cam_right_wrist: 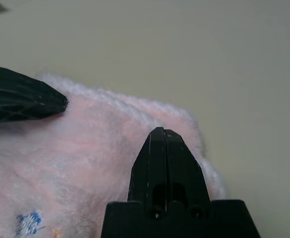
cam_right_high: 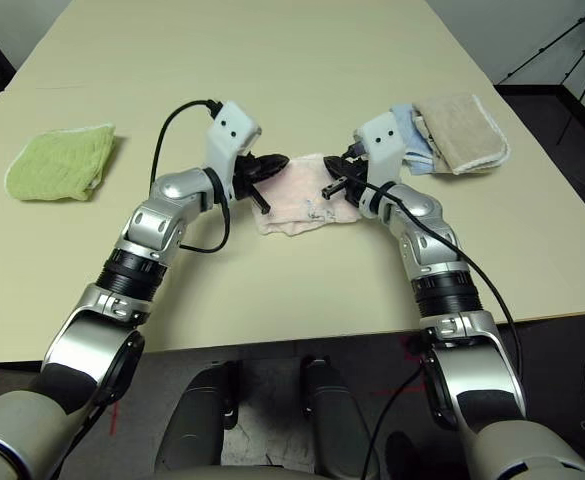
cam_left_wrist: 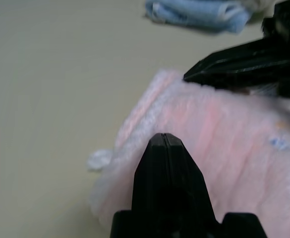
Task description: Fold the towel and set it aside.
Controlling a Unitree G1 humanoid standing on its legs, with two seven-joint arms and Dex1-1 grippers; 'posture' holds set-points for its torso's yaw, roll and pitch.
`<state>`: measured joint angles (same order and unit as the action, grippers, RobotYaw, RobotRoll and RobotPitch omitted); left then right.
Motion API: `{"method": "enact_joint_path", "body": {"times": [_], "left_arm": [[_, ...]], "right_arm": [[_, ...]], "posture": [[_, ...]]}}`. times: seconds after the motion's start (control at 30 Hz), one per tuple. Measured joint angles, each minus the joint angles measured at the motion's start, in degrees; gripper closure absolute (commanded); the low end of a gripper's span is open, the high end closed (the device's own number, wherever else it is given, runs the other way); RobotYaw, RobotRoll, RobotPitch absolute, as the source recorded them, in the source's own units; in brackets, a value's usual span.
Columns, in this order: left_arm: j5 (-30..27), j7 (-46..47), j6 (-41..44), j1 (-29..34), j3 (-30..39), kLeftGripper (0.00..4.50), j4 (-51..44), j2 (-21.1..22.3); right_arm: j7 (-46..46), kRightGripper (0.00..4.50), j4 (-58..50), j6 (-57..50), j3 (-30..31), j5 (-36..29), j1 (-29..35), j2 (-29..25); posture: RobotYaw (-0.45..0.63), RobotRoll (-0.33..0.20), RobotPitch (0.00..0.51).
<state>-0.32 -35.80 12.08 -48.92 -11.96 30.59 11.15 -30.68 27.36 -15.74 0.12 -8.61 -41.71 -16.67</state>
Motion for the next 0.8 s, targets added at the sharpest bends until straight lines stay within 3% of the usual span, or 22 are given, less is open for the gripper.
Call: {"method": "enact_joint_path", "body": {"times": [0.1,0.3,0.5,0.63,0.8], "left_arm": [[0.77,0.99,-2.76,-0.04,0.11,4.46,4.15,-0.39],[0.73,1.28,-3.37,-0.16,0.97,4.46,3.02,-0.29],[-3.37,-0.31,6.29,1.28,4.52,4.46,-15.22,3.16],[-5.37,-1.95,13.72,7.40,4.30,4.46,-27.01,5.56],[-6.24,-3.49,19.70,14.27,2.13,4.46,-33.27,7.59]], "right_arm": [[-0.02,4.50,2.16,1.39,0.66,1.01,-1.04,0.55],[-0.20,4.50,2.76,2.57,0.88,1.08,-1.19,0.63],[-2.06,4.50,-10.90,-1.73,0.46,-1.00,3.66,-1.31],[-2.88,4.50,-19.73,-6.08,0.42,-2.83,8.55,-2.26],[-2.71,4.50,-24.49,-9.22,0.56,-3.50,12.82,-2.41]], "posture": [[0.10,0.000,0.180],[0.12,0.000,0.179],[0.12,0.000,0.179],[0.13,0.000,0.177],[0.14,0.000,0.166]]}}
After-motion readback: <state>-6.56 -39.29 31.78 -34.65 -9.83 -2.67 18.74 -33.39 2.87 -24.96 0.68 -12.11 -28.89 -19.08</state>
